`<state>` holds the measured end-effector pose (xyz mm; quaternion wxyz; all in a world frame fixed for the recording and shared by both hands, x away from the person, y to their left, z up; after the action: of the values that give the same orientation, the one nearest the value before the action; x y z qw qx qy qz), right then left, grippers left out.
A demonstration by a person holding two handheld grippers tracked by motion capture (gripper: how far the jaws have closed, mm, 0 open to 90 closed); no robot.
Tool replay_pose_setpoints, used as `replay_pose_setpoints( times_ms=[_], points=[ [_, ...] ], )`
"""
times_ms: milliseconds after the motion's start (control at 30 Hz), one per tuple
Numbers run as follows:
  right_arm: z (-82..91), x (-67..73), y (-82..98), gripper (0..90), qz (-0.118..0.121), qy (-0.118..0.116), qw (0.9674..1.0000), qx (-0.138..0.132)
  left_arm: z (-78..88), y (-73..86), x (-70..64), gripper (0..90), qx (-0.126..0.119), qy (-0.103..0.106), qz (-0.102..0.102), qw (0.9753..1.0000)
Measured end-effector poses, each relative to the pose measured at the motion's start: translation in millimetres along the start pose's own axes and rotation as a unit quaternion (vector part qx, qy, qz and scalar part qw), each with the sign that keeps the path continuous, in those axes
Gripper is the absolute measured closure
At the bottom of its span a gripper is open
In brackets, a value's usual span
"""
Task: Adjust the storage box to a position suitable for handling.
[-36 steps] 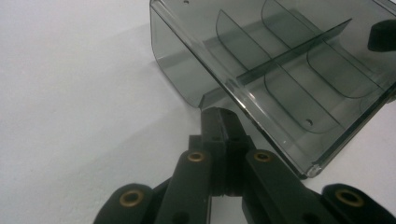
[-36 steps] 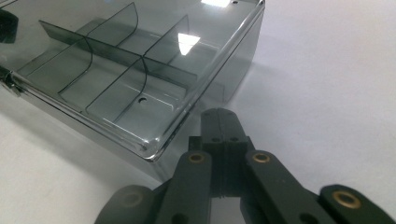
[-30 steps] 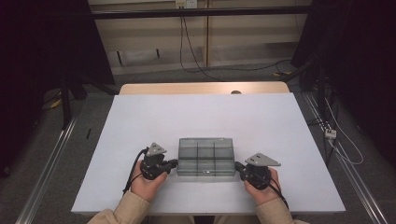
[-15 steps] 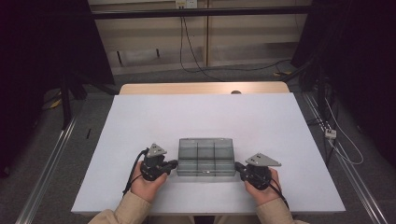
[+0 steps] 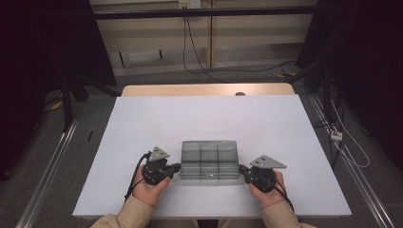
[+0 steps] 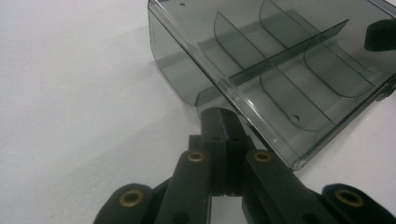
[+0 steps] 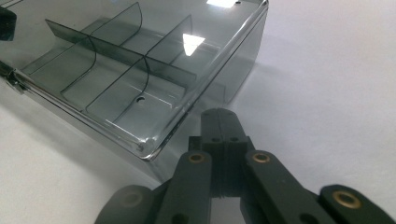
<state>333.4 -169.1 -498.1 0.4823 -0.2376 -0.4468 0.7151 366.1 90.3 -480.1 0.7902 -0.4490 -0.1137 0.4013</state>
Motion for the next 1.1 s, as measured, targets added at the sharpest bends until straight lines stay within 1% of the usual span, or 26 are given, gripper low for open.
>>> replay_pose_setpoints(
  times_ms=[33,67,100,133,200,233,267,300,333,367,433,467,500,533,567,600,633,667,733,767,833,900,933,1000,1067,1100],
  points=[
    [-0.3,0.0,0.0,90.0,0.001,0.0,1.0,0.0,-9.8,-7.6,-10.6,90.0,-0.068,-0.021,0.096,0.9929],
    [-0.2,0.2,0.0,90.0,0.002,0.002,1.0,0.001,-7.6,-5.5,-8.2,90.0,-0.052,-0.015,0.072,0.996],
    [-0.2,0.2,0.0,90.0,0.004,0.003,1.0,0.001,-8.0,-5.9,-8.4,90.0,-0.055,-0.016,0.076,0.9955],
    [-0.2,0.2,0.0,90.0,0.003,0.003,1.0,0.001,-6.9,-4.8,-7.1,90.0,-0.046,-0.013,0.065,0.9967],
    [-0.2,0.2,0.0,90.0,0.002,0.001,1.0,0.0,-7.7,-5.5,-8.1,90.0,-0.053,-0.014,0.076,0.9956],
    [-0.2,0.2,0.0,90.0,0.003,0.002,1.0,0.0,1.2,1.0,1.4,90.0,0.009,0.006,-0.012,0.9999],
    [-0.2,0.2,0.0,90.0,0.003,0.002,1.0,0.0,-17.8,-17.5,-18.8,90.0,-0.129,-0.039,0.184,0.9736],
    [-0.2,0.2,0.0,90.0,0.002,0.001,1.0,0.0,0.2,-0.3,0.1,90.0,-0.001,0.002,-0.001,1.0],
    [-0.3,-0.1,-0.1,90.0,0.0,-0.001,1.0,0.0,0.5,-1.0,0.0,90.0,-0.002,0.0,-0.001,1.0],
    [-0.4,-0.6,-0.1,90.0,-0.003,-0.003,1.0,0.0,1.5,-1.7,0.3,90.0,-0.001,0.005,-0.002,1.0],
    [-0.6,-1.1,-0.2,90.0,-0.007,-0.009,0.9999,0.001,1.6,-2.6,1.7,90.0,0.001,0.006,-0.002,1.0],
    [-1.0,-1.5,-0.2,90.0,-0.01,-0.012,0.9999,0.001,-0.4,-3.3,1.4,90.0,-0.007,0.003,0.013,0.9999],
    [-1.5,-2.3,-0.3,90.0,-0.014,-0.012,0.9998,0.002,0.1,-2.6,4.0,89.2,0.001,0.0,0.002,1.0],
    [-2.2,-3.6,-0.1,90.0,-0.017,-0.011,0.9998,0.004,-0.5,-2.7,5.8,85.9,0.001,-0.011,0.002,0.9999],
    [-2.5,-5.6,-0.4,90.0,-0.021,-0.006,0.9998,0.003,0.8,-3.2,8.0,84.9,0.003,-0.013,0.001,0.9999],
    [-2.1,-7.8,-1.9,89.9,-0.019,-0.002,0.9998,-0.002,1.5,-5.5,8.5,83.8,-0.01,-0.015,0.011,0.9998],
    [-1.2,-11.4,-4.0,88.0,-0.007,0.006,0.9999,-0.007,4.7,-7.0,11.3,82.4,-0.012,-0.022,0.005,0.9997],
    [0.2,-15.4,-6.8,84.3,-0.009,0.014,0.9998,-0.014,7.5,-8.7,13.0,81.3,-0.015,-0.022,0.001,0.9996],
    [3.8,-21.3,-13.3,81.5,-0.022,0.014,0.9992,-0.031,11.9,-12.2,15.0,77.4,-0.024,-0.023,0.002,0.9995],
    [5.7,-22.7,-16.9,79.2,-0.024,0.014,0.9988,-0.04,11.6,-14.8,14.0,75.7,-0.037,-0.022,0.014,0.999],
    [9.2,-22.3,-24.8,73.7,-0.027,0.004,0.9979,-0.058,15.6,-16.6,16.8,73.5,-0.031,-0.019,0.003,0.9993],
    [12.0,-20.6,-31.4,66.7,-0.019,0.003,0.9975,-0.067,18.4,-19.6,19.4,67.3,-0.036,-0.022,0.007,0.9991],
    [13.7,-18.0,-35.5,63.3,-0.018,-0.005,0.9971,-0.074,19.0,-21.0,20.1,65.2,-0.041,-0.022,0.012,0.9988],
    [16.2,-15.4,-40.5,58.1,-0.014,-0.011,0.9966,-0.08,21.8,-24.0,20.9,57.2,-0.045,-0.006,0.015,0.9989],
    [17.5,-10.9,-46.2,50.6,-0.007,-0.029,0.9958,-0.087,25.1,-26.4,21.1,53.3,-0.045,-0.002,0.007,0.9989],
    [18.5,-9.0,-48.3,48.5,-0.008,-0.034,0.9956,-0.087,26.3,-28.2,20.8,49.4,-0.049,-0.002,0.01,0.9988]
  ],
)
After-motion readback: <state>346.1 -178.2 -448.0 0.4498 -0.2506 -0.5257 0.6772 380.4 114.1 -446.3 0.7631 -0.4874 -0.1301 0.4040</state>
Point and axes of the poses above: each handheld gripper's, and its own axes: z roughly backward along the jaws, y roughly out of its underside, x roughly to its left, the point moved 7 cm from there along -z, roughly forward along the jaws, and after that the axes turned 7 degrees about -x, right-handed, at the moved point
